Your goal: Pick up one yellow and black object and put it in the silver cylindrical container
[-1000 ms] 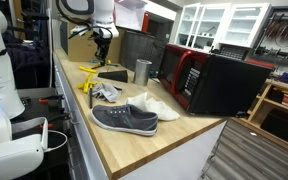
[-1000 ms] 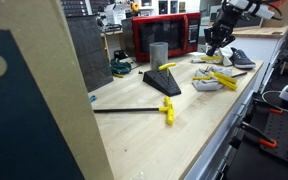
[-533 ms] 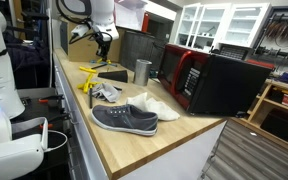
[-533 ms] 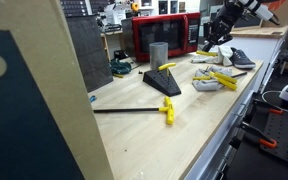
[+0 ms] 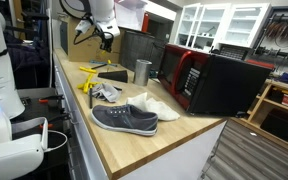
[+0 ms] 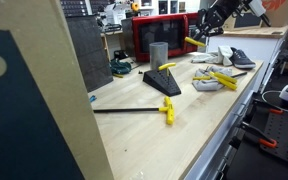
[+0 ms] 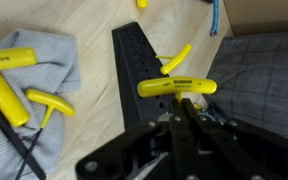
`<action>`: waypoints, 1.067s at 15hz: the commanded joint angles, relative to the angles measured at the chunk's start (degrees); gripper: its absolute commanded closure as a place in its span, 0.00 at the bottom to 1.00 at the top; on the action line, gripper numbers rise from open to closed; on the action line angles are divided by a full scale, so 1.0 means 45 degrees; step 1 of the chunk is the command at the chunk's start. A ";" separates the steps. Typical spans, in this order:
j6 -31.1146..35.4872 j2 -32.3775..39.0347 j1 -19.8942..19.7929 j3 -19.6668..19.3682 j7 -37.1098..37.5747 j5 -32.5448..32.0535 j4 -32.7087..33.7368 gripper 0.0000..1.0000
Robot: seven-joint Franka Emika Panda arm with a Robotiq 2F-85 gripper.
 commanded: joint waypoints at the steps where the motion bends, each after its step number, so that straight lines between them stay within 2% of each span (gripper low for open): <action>1: -0.0172 0.1007 0.0096 0.0109 -0.0749 0.1632 0.1215 0.99; 6: -0.1023 0.2411 -0.0081 0.0335 -0.0849 0.2687 0.2910 0.99; 7: -0.0544 0.1686 -0.0409 0.0661 -0.0546 0.2266 0.2041 0.94; 9: -0.0785 0.2160 -0.0407 0.0683 -0.0541 0.2385 0.2557 0.94; 13: -0.0810 0.2357 -0.0404 0.0688 -0.0539 0.2385 0.2702 0.94; 14: -0.0811 0.2357 -0.0405 0.0688 -0.0539 0.2385 0.2702 0.99; 16: -0.0720 0.2605 -0.0485 0.0739 -0.0700 0.2590 0.2902 0.99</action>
